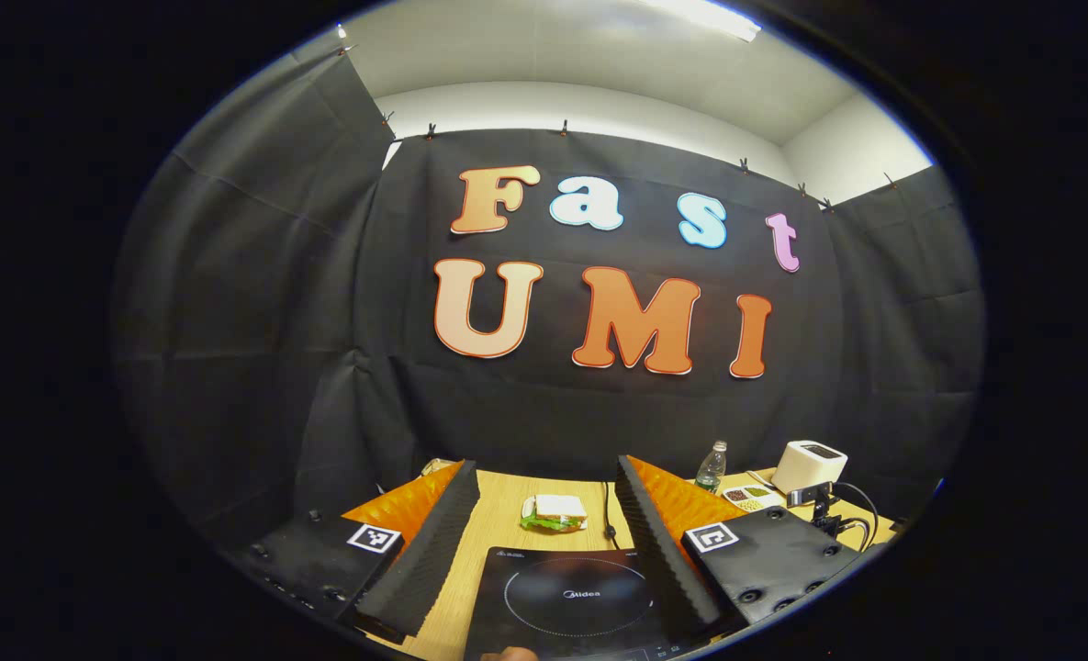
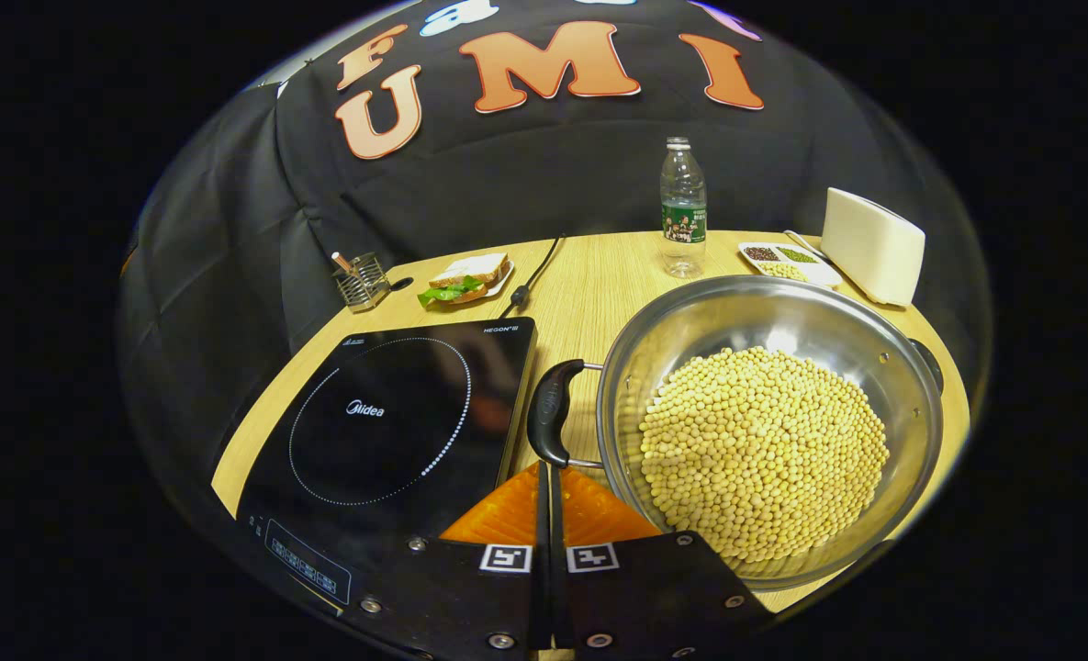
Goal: First push the handle of the pot to place it horizontally, then grasp the pot with both hands and set it on the induction cooktop.
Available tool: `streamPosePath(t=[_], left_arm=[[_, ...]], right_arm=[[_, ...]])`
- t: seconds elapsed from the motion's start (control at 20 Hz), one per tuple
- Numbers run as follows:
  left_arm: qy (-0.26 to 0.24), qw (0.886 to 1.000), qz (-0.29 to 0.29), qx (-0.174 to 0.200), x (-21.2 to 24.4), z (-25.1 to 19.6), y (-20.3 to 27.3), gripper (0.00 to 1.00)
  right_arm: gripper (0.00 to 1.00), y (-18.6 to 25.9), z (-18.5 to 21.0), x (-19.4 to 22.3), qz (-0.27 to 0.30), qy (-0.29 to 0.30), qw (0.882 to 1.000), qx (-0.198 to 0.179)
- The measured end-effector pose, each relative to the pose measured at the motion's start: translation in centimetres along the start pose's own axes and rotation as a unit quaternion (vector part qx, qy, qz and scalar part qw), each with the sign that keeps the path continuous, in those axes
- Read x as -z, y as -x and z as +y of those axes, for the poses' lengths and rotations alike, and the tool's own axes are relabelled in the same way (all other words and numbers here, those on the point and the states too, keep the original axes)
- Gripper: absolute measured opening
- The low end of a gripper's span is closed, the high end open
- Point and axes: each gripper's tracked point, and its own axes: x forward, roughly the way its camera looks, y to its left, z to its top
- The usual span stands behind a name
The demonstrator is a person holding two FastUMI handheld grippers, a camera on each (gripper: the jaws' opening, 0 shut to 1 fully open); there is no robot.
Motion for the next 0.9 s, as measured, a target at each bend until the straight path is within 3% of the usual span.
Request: streamPosePath(t=[0.2, 0.5, 0.75, 0.9], left_arm=[[0.000, 1.000, 0.009, 0.005, 0.2, -1.4, -0.2, 0.98], [0.006, 0.999, 0.017, 0.043, 1.5, -6.7, -0.5, 0.97], [0.010, 0.997, 0.032, 0.071, 3.5, -11.7, -1.6, 0.97], [0.003, 0.998, 0.032, 0.062, 4.7, -13.5, -2.3, 0.98]], right_arm=[[0.00, 1.4, -0.1, 0.2, -0.001, 0.002, 1.000, -0.006], [0.00, 5.1, -1.8, -1.1, -0.039, -0.001, 0.999, -0.024], [0.00, 7.4, -6.5, -2.9, -0.081, -0.018, 0.997, 0.000], [0.03, 8.1, -10.2, -3.5, -0.096, -0.026, 0.995, 0.025]])
